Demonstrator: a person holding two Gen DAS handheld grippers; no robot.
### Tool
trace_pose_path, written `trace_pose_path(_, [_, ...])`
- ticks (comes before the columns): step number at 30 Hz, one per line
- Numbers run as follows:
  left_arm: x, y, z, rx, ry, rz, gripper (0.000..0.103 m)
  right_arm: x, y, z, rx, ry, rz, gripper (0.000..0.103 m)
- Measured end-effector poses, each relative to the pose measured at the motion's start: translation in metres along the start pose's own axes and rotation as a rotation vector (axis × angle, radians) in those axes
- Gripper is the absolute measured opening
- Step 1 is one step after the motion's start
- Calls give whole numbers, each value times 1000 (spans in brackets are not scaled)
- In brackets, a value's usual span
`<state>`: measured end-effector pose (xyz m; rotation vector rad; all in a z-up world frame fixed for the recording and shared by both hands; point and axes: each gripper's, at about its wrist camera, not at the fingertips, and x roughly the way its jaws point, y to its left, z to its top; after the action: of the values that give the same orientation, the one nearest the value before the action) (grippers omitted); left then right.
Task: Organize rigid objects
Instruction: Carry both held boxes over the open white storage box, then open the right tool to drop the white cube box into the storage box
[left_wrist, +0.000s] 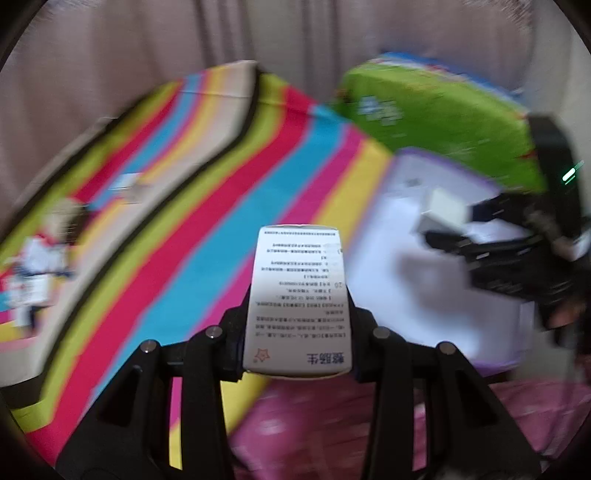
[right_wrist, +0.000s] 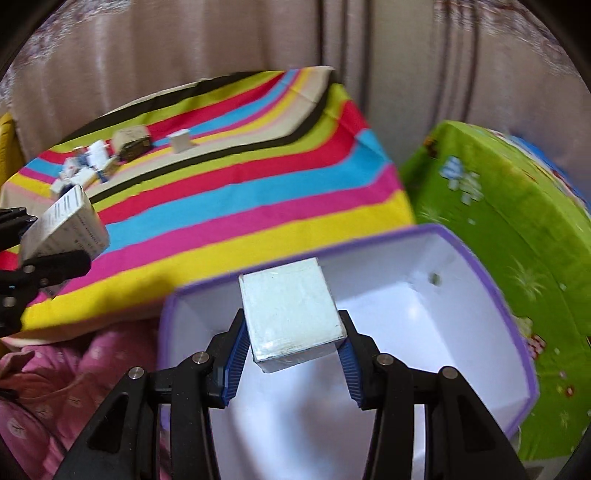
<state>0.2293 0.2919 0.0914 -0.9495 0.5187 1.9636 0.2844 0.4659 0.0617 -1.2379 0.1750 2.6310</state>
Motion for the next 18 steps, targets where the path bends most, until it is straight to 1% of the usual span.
trace_pose_path(1, [5, -5, 6, -6, 7, -69, 44, -3, -8, -3, 13, 1, -12, 47])
trace_pose_path(3, [16, -19, 13, 12, 19, -134, 44, -7, -20, -8, 29, 1, -39, 47])
trace_pose_path(6, [35, -39, 18, 65, 64, -180, 44, -9, -33, -16, 46, 17, -79, 47])
trace_pose_path(8, [44, -53, 19, 109, 86, -191, 44, -8, -40, -20, 56, 32, -97, 47])
trace_pose_path(10, [45, -62, 17, 132, 88, -212, 44, -8, -46, -24, 67, 46, -106, 47])
trace_pose_path(12, [45, -63, 16, 121, 82, -245, 45, -8, -48, -25, 67, 54, -115, 47])
trace_pose_path(13, [45, -62, 16, 113, 84, -267, 49, -7, -49, -25, 66, 61, -124, 47])
trace_pose_path(15, [44, -57, 15, 84, 82, -296, 75, -3, -48, -23, 68, 83, -152, 49])
trace_pose_path(17, [41, -45, 15, 33, 53, -279, 80, 1, -46, -19, 62, 106, -193, 51])
trace_pose_path(18, [38, -30, 14, -16, 31, -269, 81, 3, -43, -15, 62, 108, -211, 54])
